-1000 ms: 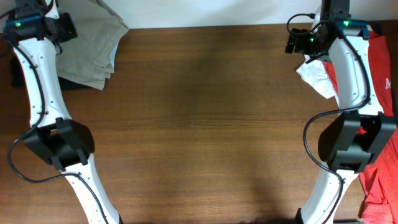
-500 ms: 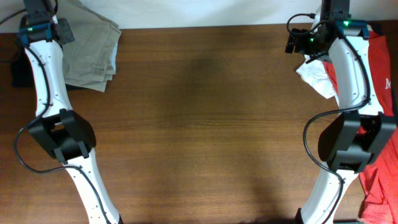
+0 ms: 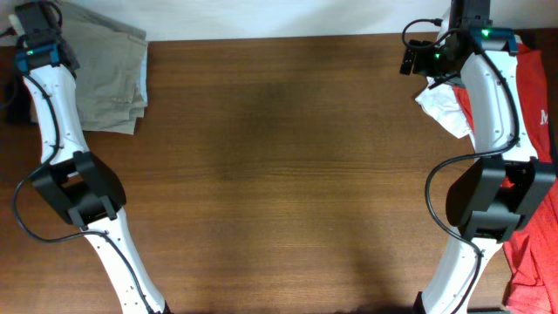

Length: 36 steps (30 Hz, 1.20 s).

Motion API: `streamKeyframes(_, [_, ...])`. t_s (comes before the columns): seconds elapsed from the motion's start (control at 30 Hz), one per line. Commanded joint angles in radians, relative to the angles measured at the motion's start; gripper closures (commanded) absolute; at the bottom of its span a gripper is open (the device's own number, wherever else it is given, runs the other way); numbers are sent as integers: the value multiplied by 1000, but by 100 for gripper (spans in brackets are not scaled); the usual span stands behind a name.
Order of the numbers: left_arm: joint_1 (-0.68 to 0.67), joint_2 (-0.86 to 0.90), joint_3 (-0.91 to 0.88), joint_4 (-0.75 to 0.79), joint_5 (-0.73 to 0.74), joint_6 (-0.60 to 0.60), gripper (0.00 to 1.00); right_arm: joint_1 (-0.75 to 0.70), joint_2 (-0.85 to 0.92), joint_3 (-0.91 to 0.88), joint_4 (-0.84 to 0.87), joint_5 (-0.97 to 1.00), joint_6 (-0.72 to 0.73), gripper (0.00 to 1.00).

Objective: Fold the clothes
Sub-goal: 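Grasp the folded trousers with the left gripper and carry them to the top-left corner, then place the folded trousers on the black garment and release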

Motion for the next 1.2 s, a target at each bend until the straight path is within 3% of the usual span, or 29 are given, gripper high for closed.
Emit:
streamKeyframes(0.0, [17, 21, 25, 9, -25, -13, 13, -6, -6, 11, 0, 8, 12, 1])
streamKeyframes(0.1, [17, 21, 25, 10, -23, -13, 13, -6, -6, 11, 0, 8, 12, 1])
streamKeyframes(0.17, [17, 21, 25, 9, -22, -13, 8, -6, -6, 11, 0, 8, 12, 1])
streamKeyframes(0.23, [17, 21, 25, -15, 74, -13, 11, -6, -6, 11, 0, 8, 12, 1])
streamKeyframes(0.3, [17, 24, 24, -37, 235, -13, 41, -6, -6, 11, 0, 8, 12, 1])
streamKeyframes(0.37, [15, 46, 24, -56, 306, -13, 81, -6, -6, 11, 0, 8, 12, 1])
streamKeyframes(0.43, [18, 82, 24, -70, 306, -13, 94, -6, -6, 11, 0, 8, 12, 1])
streamKeyframes(0.67, [29, 153, 24, -105, 184, -13, 95, -6, -6, 11, 0, 8, 12, 1])
streamKeyframes(0.83, [18, 153, 24, -157, 323, -13, 95, -6, -6, 11, 0, 8, 12, 1])
streamKeyframes(1.17, [-74, 220, 23, -193, 367, -50, 99, -6, -6, 11, 0, 8, 12, 1])
